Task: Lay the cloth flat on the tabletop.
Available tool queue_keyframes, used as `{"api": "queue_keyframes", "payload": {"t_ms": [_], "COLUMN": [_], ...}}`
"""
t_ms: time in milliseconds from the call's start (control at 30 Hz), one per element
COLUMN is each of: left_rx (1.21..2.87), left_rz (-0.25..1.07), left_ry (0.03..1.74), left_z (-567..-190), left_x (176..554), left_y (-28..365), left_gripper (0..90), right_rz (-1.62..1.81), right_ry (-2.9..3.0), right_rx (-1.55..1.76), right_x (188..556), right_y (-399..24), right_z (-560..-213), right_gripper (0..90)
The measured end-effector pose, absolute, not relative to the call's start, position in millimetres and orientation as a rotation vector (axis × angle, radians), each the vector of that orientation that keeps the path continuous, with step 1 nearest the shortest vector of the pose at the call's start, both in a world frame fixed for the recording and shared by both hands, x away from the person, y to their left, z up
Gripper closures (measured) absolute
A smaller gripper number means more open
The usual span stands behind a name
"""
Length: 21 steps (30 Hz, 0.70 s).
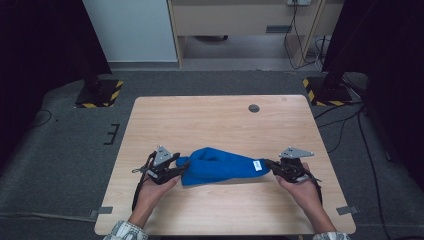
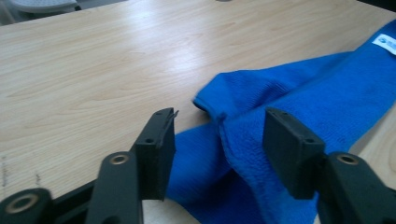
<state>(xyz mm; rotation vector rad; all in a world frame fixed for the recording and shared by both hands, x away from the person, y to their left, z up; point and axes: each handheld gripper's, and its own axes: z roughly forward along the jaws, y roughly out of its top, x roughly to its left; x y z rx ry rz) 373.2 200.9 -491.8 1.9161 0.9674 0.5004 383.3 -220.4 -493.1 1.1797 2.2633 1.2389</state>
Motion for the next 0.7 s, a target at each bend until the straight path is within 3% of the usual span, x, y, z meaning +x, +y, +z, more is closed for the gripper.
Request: {"api": "queue_keyframes", "payload": {"t_ms": [267,567,700], "left_rx": [1.975,1.936,1.984], "left_rz": [0.485,0.606,0.557], "left_ry": [0.928,0.91,0.908], "left_z": [-498,-482,-490], "left_x": [370,350,355], "left_y": [191,193,184], "left_gripper": [38.9,43.7,46.8], "right_rz": [1.247,1.234,1.233], "right_ry": [2.253,2.27,2.271], "right_rx": [1.191,1.176,1.183], "right_x": [379,376,372], "right_y": [-224,-221,-223], "right_z": [-494,-496,-496], "right_gripper": [88.5,88.5,88.5]}}
